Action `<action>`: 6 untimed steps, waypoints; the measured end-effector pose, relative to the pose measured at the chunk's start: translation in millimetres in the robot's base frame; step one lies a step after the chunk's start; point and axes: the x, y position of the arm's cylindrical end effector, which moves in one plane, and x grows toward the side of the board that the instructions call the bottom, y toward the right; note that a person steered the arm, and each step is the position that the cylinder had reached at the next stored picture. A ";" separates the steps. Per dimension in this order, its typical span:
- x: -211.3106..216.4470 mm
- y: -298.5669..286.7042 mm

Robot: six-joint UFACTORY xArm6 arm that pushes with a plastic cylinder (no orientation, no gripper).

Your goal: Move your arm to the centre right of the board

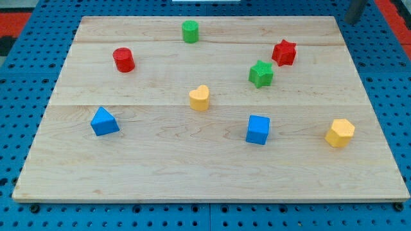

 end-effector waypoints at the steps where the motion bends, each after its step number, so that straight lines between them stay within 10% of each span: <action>1: 18.9 -30.5; 3: 128.9 -10.2; 6: 177.4 -100.5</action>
